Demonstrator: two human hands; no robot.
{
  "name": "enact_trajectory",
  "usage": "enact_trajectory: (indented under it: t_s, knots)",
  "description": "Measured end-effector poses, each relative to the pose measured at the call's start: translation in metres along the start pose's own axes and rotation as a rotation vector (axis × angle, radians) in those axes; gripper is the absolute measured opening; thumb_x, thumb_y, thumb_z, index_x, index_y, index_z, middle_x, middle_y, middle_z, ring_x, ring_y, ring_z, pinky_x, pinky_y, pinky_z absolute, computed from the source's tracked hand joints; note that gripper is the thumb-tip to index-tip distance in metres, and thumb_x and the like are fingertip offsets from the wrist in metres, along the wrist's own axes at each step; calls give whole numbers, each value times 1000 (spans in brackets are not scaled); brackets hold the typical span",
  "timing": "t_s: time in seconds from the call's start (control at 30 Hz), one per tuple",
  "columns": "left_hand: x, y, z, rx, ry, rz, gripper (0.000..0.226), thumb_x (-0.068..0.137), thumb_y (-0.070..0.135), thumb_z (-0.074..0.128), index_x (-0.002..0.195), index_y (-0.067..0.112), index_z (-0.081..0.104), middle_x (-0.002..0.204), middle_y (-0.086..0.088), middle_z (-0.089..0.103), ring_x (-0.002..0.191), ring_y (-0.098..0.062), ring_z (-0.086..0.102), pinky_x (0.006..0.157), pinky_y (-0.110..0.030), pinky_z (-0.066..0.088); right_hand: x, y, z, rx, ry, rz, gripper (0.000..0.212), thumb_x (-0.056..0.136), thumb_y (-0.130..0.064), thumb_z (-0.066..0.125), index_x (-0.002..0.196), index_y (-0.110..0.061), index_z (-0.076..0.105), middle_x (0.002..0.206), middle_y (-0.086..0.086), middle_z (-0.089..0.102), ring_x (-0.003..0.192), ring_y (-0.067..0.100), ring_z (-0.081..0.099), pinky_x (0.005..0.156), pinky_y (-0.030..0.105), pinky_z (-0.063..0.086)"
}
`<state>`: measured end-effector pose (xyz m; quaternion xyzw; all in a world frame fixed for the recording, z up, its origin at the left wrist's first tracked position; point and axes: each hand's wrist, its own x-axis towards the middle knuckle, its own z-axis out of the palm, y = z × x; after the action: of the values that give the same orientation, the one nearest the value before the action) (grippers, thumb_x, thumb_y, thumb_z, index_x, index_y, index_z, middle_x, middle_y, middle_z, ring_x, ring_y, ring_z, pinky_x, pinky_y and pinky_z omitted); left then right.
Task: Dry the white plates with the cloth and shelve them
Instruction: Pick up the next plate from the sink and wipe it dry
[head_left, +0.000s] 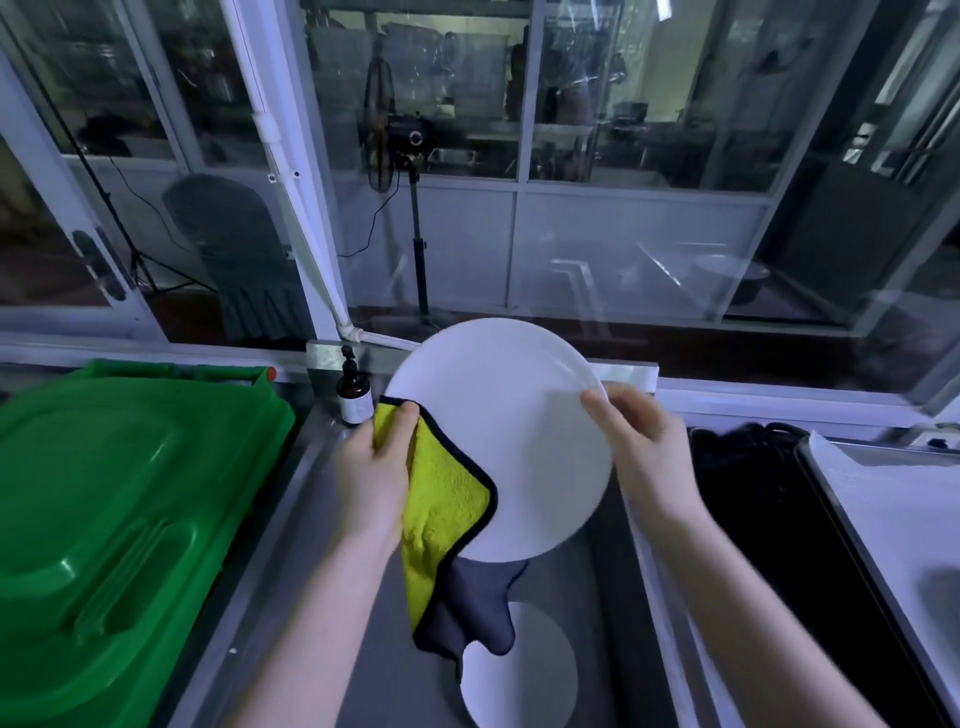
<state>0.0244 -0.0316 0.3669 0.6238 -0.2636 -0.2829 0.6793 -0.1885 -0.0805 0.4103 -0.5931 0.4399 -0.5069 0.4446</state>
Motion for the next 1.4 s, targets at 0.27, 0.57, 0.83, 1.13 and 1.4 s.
enact_trajectory:
  t_s: [0.27,0.57,0.83,1.13,1.4]
  knots:
    - [2,46,16,493,-503,509,78,75,66,66,87,-11,62,73,-27,61,58,-21,43,56,-40,38,25,-41,0,-566,-434,-343,54,92,-30,70,56,-19,30,53,-10,26,50,6,26,48,19,21]
    - [-31,-8,35,-95,267,-402,41,90,53,61,77,15,59,68,3,60,62,-17,55,58,-27,45,-10,4,43,282,415,223,49,95,-34,64,67,3,50,66,4,41,61,10,38,57,29,30]
    - [1,-1,11,-160,181,-339,33,87,46,69,79,14,65,90,-11,67,83,-28,62,77,-45,52,-14,4,0,-438,-65,-456,63,82,-35,79,140,-23,56,148,4,51,136,11,48,113,28,37]
    - [13,39,10,-7,-64,-264,29,84,45,72,85,16,74,88,-10,76,86,-33,72,83,-48,58,-14,4,-15,-1131,-440,-1188,38,98,-9,45,129,-13,67,141,6,59,133,33,53,103,51,48]
    - [-8,49,40,-461,-297,-476,43,94,57,49,109,22,67,112,2,74,84,-18,73,66,-32,59,-29,-15,29,-492,-271,-559,31,90,-10,67,92,-41,68,70,-29,64,64,-9,58,65,6,42]
